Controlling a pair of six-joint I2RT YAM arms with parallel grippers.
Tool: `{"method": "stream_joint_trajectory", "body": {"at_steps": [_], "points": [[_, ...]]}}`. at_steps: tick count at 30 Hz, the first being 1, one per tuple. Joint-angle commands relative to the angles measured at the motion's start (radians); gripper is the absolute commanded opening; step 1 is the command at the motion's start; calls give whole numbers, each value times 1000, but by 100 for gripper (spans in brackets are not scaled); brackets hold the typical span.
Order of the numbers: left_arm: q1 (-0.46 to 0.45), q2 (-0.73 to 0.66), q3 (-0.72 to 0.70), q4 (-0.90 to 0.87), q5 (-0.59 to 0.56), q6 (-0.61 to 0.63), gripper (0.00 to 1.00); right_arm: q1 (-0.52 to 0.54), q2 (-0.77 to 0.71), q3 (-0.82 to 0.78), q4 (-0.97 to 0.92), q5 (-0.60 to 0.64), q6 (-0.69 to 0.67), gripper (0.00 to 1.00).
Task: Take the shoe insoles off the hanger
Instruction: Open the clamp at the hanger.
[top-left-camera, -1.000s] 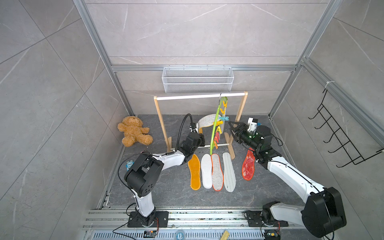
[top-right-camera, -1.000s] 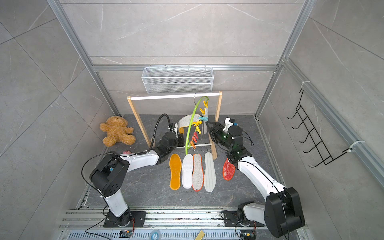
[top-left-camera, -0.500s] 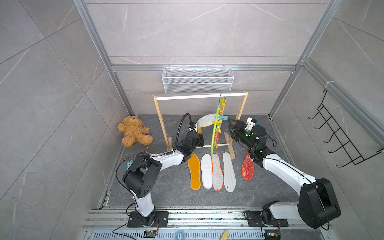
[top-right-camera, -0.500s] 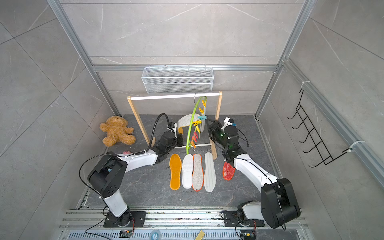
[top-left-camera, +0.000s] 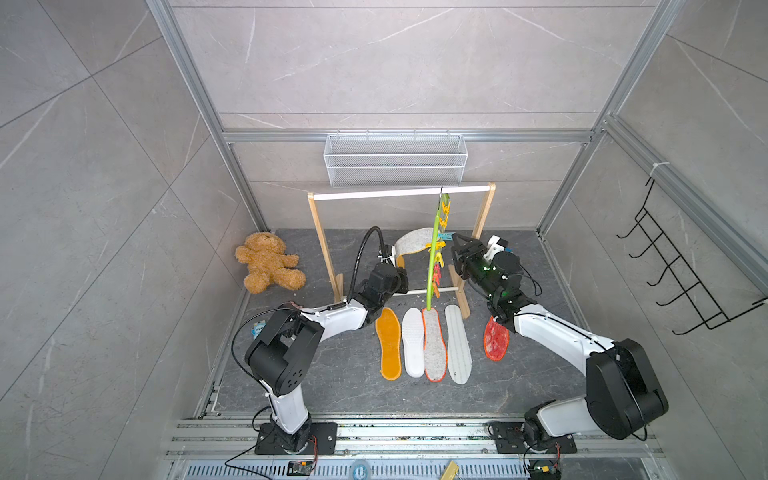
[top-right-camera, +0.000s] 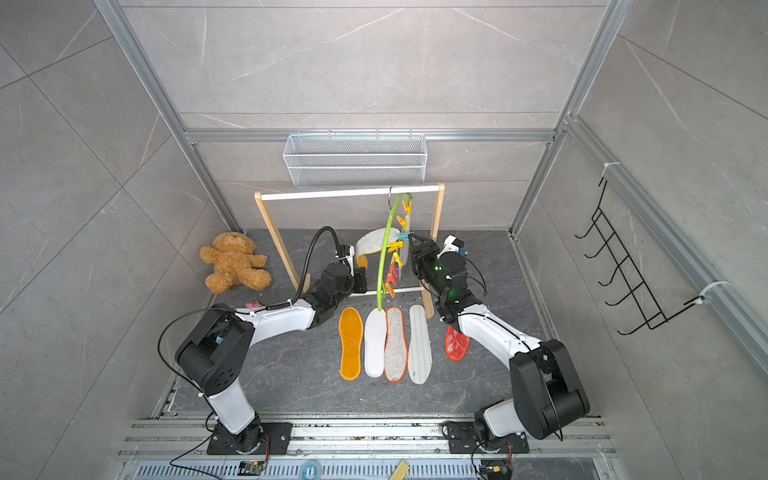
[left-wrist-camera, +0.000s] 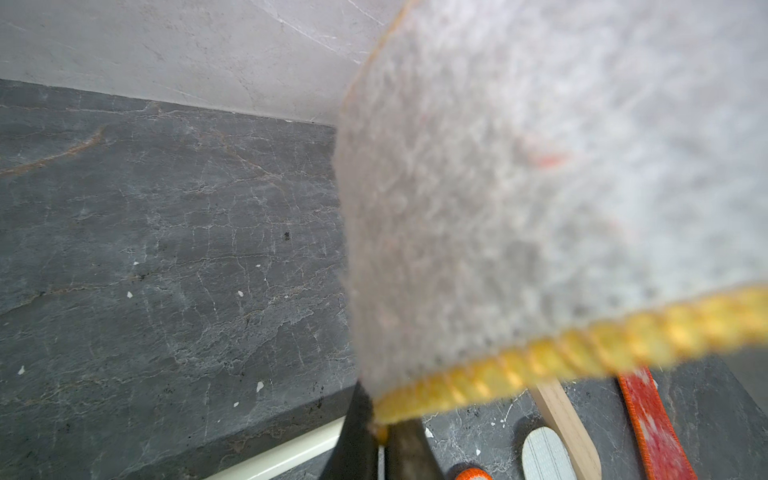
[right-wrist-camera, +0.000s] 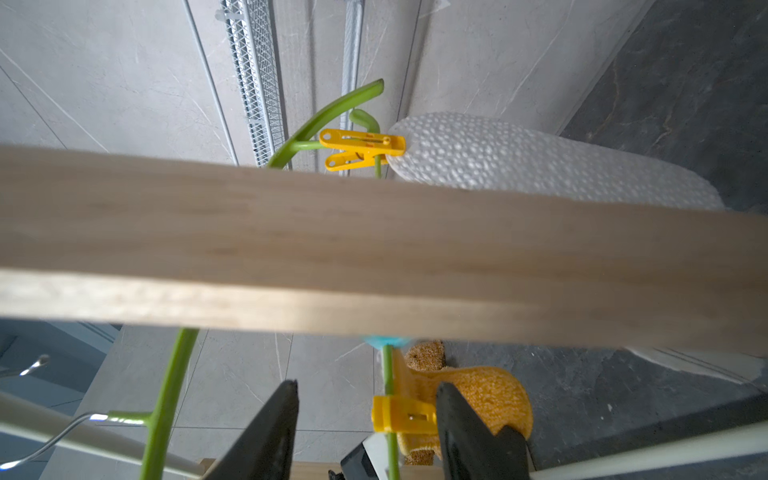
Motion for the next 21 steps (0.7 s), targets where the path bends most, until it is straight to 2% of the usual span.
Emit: {"method": "stream_joint_trajectory", "body": {"at_steps": [1, 12, 21], "points": [[2, -46, 34, 25, 11, 8, 0, 12, 15, 8, 86, 60, 29, 55], [2, -48, 34, 26, 14, 4, 0, 27, 59, 4, 158, 98, 51, 50], [2, -53, 30, 25, 18, 3, 0, 29, 77, 7, 165, 123, 66, 58]]}}
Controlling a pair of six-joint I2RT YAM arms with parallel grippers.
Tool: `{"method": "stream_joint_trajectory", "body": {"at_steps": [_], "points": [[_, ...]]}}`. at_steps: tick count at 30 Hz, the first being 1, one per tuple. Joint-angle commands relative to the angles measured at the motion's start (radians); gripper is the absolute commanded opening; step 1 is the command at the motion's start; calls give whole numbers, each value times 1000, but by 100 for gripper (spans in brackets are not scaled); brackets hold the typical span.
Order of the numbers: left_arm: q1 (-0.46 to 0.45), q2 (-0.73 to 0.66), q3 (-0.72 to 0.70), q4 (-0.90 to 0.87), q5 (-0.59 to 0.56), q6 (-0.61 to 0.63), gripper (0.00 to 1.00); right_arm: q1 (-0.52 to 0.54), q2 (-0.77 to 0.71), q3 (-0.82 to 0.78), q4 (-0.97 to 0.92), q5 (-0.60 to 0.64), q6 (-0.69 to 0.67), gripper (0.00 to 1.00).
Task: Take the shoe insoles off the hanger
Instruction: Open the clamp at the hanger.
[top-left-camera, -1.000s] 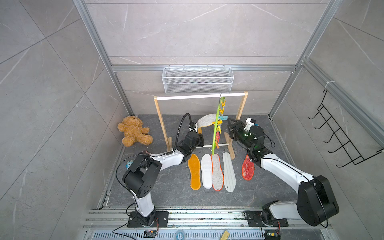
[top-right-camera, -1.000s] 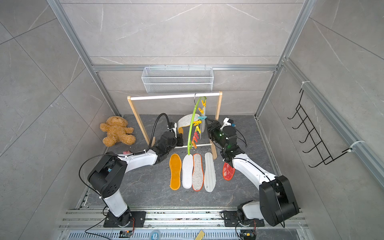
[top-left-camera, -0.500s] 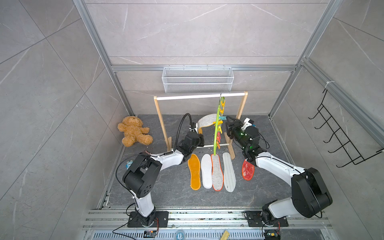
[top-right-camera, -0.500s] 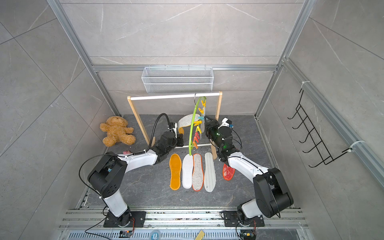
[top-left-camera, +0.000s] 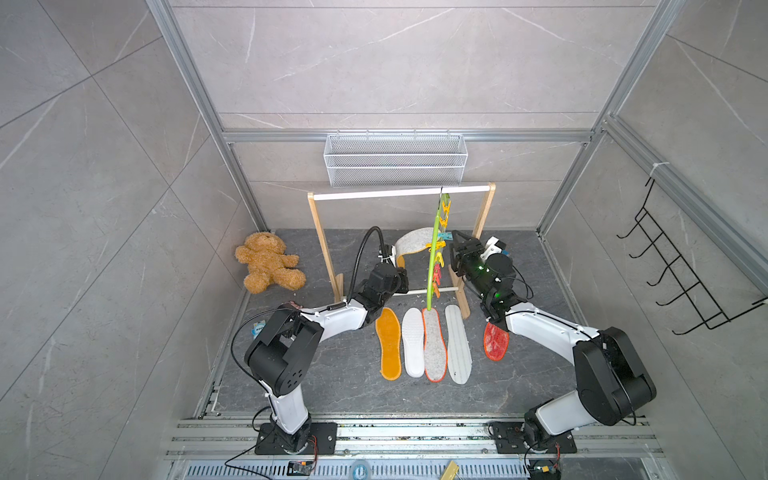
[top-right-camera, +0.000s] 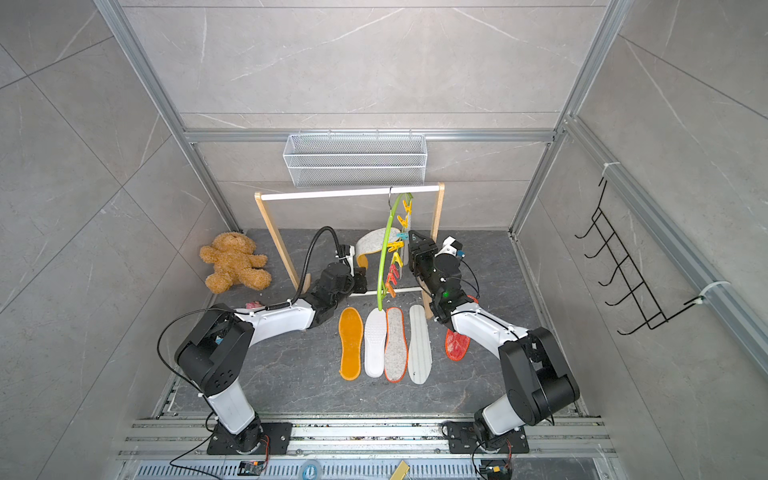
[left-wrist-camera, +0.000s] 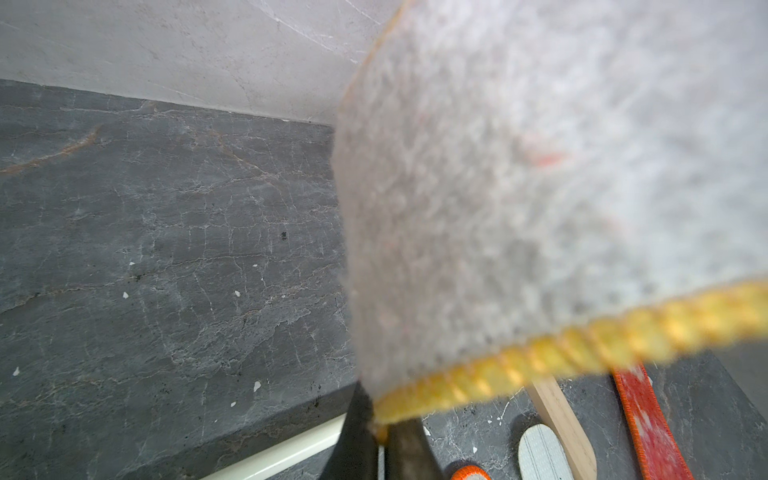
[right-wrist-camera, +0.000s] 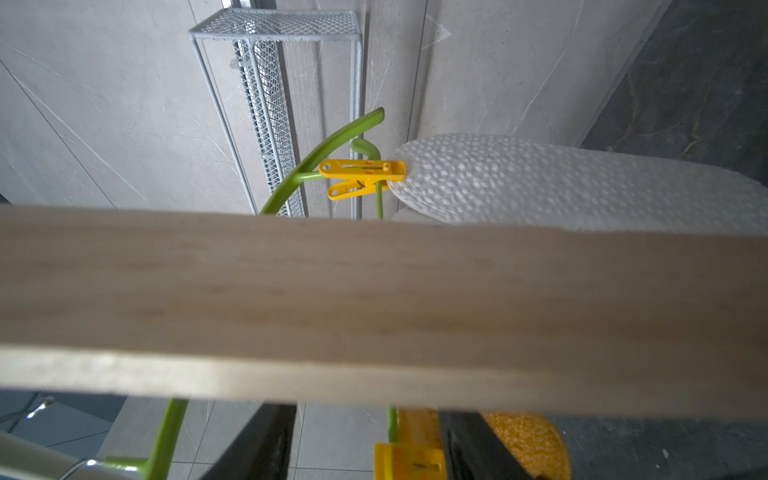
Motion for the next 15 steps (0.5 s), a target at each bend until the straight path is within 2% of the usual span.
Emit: {"method": "stream_joint_trajectory", "body": {"at_steps": [1, 5, 15], "points": [[2, -47, 30, 26, 10, 3, 0, 8, 16, 11, 40, 23, 11, 58], [2, -47, 29, 26, 14, 1, 0, 11, 37, 22, 51, 30, 18, 53], [2, -51, 26, 27, 19, -2, 0, 16, 82, 48, 77, 41, 22, 49]]}}
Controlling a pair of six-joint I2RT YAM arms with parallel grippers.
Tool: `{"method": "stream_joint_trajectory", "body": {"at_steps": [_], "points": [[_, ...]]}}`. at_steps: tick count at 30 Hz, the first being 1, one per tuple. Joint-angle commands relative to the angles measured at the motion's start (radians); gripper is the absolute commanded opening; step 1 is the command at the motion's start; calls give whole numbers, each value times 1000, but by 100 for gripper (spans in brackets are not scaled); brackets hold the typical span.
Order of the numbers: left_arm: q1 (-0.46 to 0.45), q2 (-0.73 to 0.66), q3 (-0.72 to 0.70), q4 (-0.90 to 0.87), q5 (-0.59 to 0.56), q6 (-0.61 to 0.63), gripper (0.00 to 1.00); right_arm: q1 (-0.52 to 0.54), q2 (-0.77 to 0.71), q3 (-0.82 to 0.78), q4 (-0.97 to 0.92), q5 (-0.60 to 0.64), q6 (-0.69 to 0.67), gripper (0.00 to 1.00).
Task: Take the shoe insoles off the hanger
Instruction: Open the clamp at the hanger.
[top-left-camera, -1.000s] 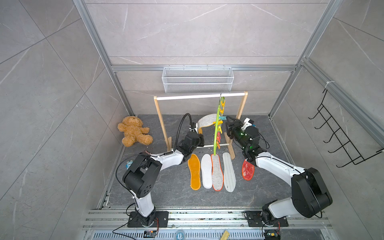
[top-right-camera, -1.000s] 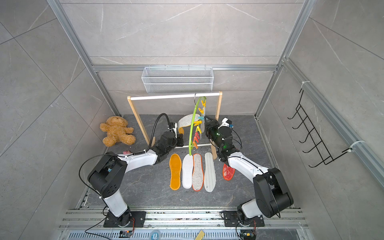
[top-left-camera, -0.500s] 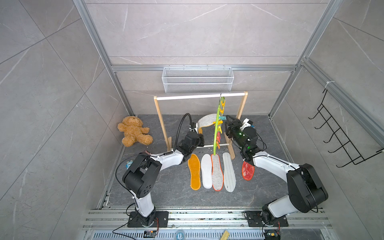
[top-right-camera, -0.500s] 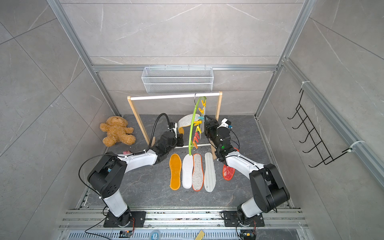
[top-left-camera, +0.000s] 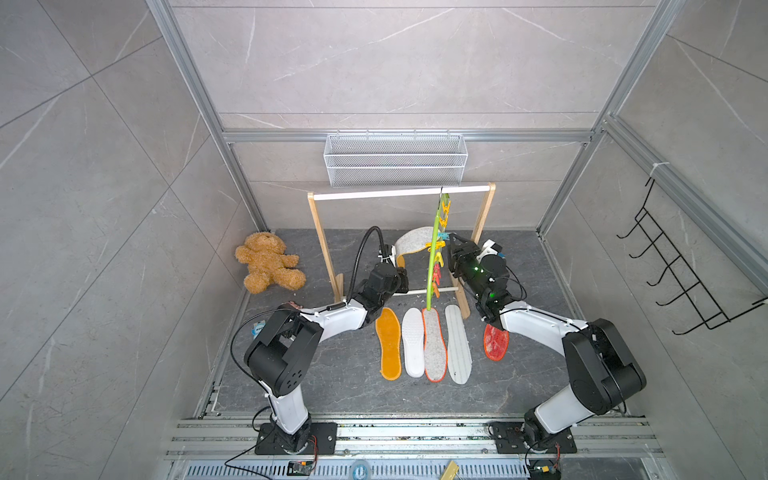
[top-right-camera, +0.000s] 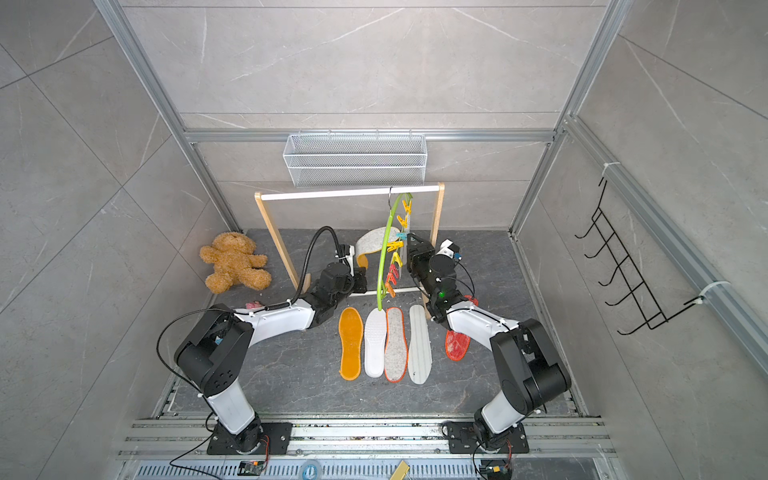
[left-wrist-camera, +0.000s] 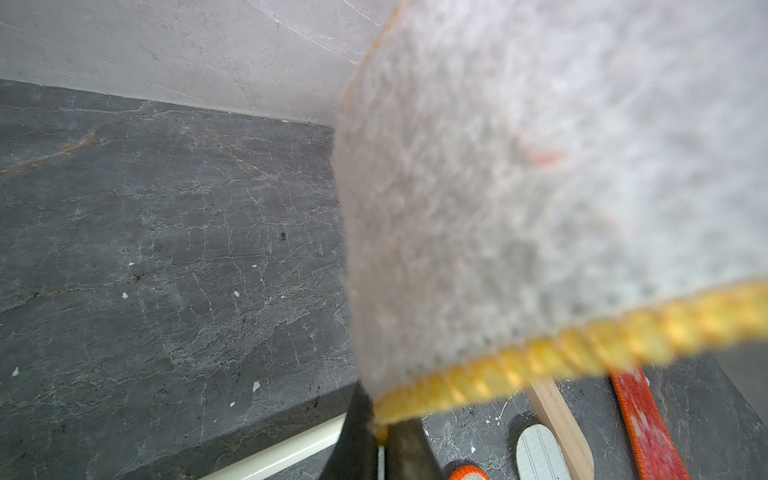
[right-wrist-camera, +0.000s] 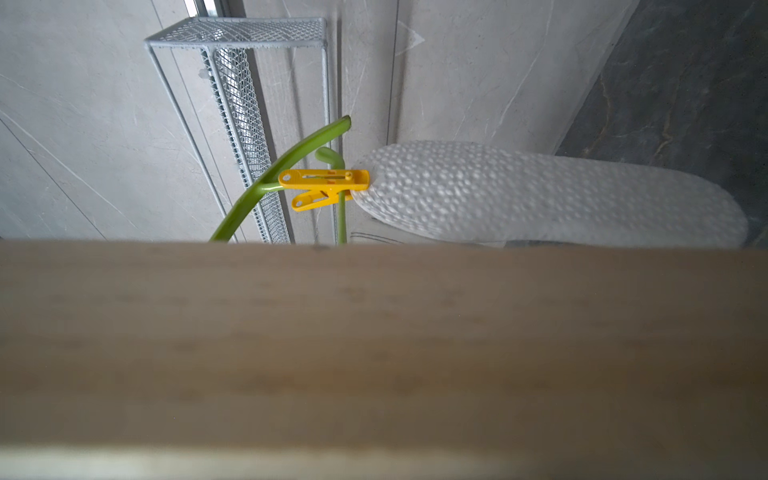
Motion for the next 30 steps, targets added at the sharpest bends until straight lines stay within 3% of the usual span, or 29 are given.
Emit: {"method": "stream_joint_trajectory", "body": {"at_steps": [1, 30], "points": [[1, -50, 26, 28, 18, 1, 0, 8, 17, 45, 44, 13, 4, 48], [3, -68, 8, 17, 14, 4, 0, 8, 49, 70, 75, 13, -24, 28]]}}
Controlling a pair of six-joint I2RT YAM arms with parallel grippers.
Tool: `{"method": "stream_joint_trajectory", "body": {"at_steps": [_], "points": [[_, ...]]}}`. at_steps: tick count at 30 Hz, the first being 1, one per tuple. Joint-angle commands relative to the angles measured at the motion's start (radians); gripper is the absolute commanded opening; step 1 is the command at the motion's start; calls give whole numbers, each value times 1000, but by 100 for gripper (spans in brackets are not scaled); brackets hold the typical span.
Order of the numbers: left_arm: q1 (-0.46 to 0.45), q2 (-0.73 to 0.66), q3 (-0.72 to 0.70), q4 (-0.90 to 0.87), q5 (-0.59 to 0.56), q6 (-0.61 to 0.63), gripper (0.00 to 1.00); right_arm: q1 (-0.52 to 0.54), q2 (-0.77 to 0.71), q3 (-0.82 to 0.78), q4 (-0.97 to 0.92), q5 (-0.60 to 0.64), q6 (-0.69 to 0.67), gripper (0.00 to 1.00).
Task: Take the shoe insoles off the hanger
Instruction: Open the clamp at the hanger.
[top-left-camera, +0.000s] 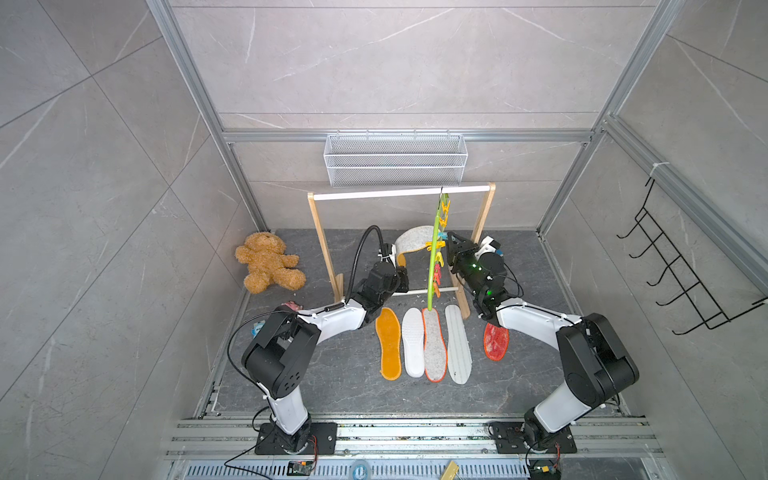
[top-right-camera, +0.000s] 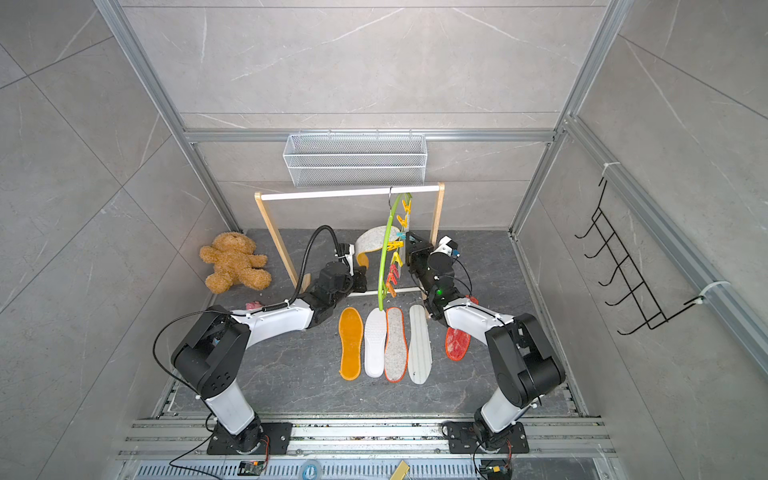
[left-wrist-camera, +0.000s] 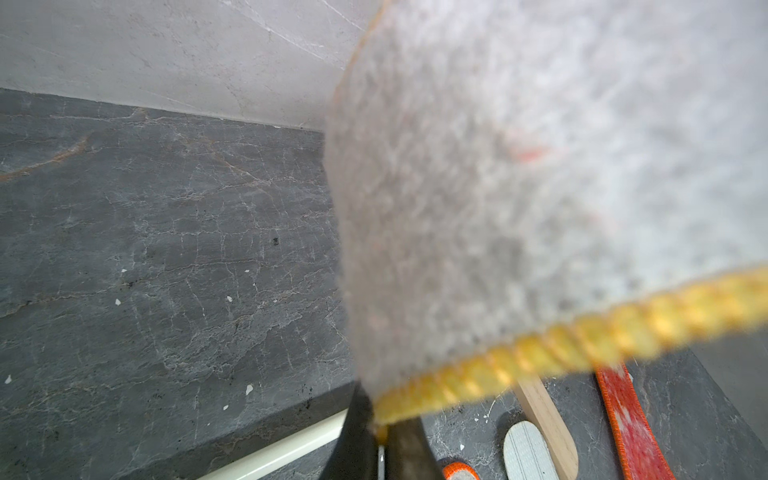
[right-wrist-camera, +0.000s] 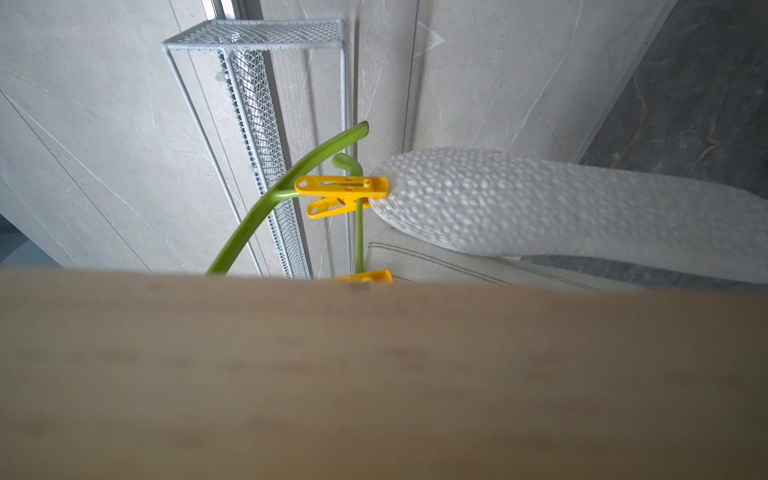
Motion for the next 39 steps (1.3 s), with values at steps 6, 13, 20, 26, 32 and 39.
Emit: {"method": "stream_joint_trajectory", "body": {"at_steps": [6, 13, 20, 26, 32, 39], "points": [[2, -59, -7, 18, -19, 5, 0, 6, 9, 35, 22, -2, -27, 24], [2, -76, -35, 12, -57, -5, 0, 6, 19, 38, 28, -12, -25, 22], [4, -84, -47, -2, -91, -15, 0, 7, 27, 37, 37, -16, -16, 21], [5, -89, -56, -15, -124, -33, 0, 6, 32, 43, 39, -25, -14, 20], [6, -87, -64, -15, -134, -46, 0, 9, 46, 56, 35, -38, -11, 20], [7, -93, -70, -24, -153, -51, 0, 19, 64, 66, 37, -38, -8, 19]]}}
